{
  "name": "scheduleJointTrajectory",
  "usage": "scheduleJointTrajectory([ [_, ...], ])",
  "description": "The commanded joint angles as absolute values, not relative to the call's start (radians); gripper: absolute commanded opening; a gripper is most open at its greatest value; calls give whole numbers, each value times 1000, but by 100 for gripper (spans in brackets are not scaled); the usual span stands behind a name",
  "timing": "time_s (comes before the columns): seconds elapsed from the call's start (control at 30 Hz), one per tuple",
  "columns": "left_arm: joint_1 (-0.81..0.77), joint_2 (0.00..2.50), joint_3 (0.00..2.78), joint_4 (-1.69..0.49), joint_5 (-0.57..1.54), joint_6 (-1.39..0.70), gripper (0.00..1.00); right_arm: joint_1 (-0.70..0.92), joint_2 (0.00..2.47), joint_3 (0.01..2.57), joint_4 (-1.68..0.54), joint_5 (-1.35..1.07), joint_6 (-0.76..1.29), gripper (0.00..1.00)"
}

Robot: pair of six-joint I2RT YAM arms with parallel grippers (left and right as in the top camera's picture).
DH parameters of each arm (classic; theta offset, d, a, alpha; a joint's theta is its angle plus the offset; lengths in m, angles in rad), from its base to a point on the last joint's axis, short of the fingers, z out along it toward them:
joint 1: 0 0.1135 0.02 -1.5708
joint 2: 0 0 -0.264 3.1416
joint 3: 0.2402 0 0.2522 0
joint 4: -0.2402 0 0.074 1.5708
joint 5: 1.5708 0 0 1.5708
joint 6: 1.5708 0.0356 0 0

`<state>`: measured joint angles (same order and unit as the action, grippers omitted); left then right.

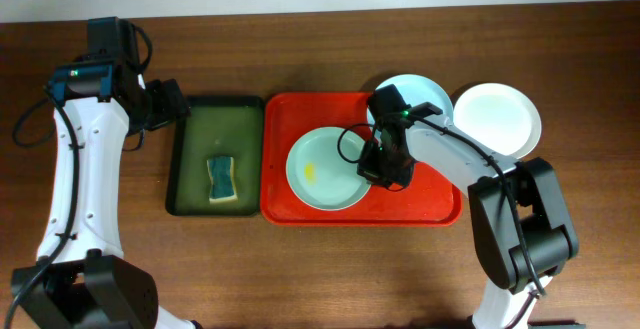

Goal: Clean dirty plates on tray and stack at the side
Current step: 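Hold the light-blue plate rim with the right gripper in place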

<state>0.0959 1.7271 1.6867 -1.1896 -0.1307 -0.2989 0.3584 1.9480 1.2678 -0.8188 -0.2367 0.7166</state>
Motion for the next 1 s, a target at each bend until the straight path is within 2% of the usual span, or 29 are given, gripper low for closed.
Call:
scheduleJointTrajectory([
  [0.0, 99, 1726, 1694, -1191, -128, -298, 99, 353, 1961, 1275, -811, -171, 601, 4],
  [0.03, 99, 1726, 1694, -1191, -128, -298, 99, 353, 1961, 1275, -811, -172, 598, 6],
  [0.1, 99, 1726, 1694, -1191, -128, -298, 99, 353, 1961, 1275, -812, -171, 598, 25],
  [0.17, 99, 1726, 1694, -1191, -128, -298, 99, 353, 1961, 1275, -796, -168, 598, 32],
  [0.27, 99, 1726, 1694, -1191, -128, -298, 100, 353, 1961, 1275, -758, -158, 574, 31],
  [0.37, 99, 1726, 1694, -1191, -128, -298, 100, 353, 1961, 1274, -744, -141, 575, 11],
  [0.43, 99, 1726, 1694, -1191, -128, -298, 99, 353, 1961, 1273, -743, -122, 575, 11],
  [0.5, 99, 1726, 1694, -1191, -128, -298, 99, 353, 1961, 1273, -745, -100, 575, 4],
  [0.97, 99, 1726, 1694, -1191, -128, -298, 99, 353, 1961, 1273, -843, -43, 493, 4],
])
